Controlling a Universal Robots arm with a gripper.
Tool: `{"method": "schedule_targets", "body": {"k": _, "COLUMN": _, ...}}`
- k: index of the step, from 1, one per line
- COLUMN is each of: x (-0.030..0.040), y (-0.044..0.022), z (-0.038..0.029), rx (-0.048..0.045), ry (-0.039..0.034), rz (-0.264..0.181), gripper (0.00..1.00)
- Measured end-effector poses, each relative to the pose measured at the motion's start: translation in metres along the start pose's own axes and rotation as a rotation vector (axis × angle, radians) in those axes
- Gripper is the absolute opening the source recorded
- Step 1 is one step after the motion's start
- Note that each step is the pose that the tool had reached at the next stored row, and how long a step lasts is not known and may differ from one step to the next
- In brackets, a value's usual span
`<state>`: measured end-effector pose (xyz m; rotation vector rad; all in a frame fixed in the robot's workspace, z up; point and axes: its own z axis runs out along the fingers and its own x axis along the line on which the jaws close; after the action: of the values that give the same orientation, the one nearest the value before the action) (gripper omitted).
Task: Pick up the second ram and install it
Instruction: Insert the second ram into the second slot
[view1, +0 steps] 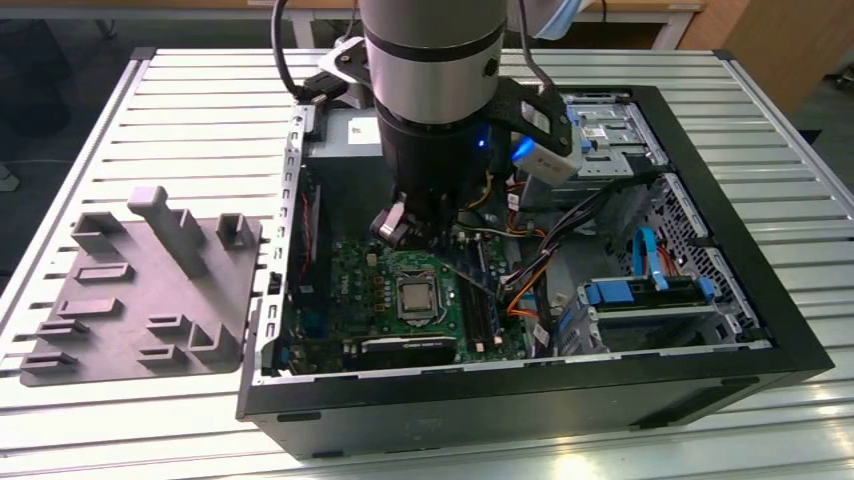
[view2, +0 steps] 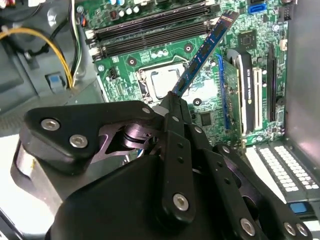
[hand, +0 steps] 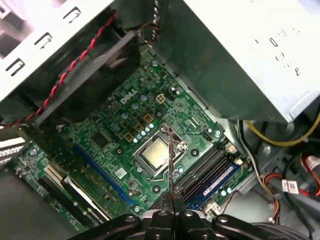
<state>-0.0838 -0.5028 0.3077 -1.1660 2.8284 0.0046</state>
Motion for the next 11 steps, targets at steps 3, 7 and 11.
{"method": "schedule_targets", "body": {"k": 3, "x": 0.0001, "y": 0.0, "z": 0.0009, "rx": 0.0077, "ry": 0.0027, "rz": 0.039, "gripper": 0.12}}
{"method": "schedule_targets", "body": {"k": 7, "x": 0.0002, "y": 0.0001, "z": 0.0022, "rx": 0.0187, "ry": 0.0063, "rz": 0.09, "gripper": 0.12}}
{"method": "schedule_targets", "body": {"k": 11, "x": 0.0003, "y": 0.0001, "z": 0.0037, "rx": 0.0297, "ry": 0.0101, "rz": 0.14, "gripper": 0.12}}
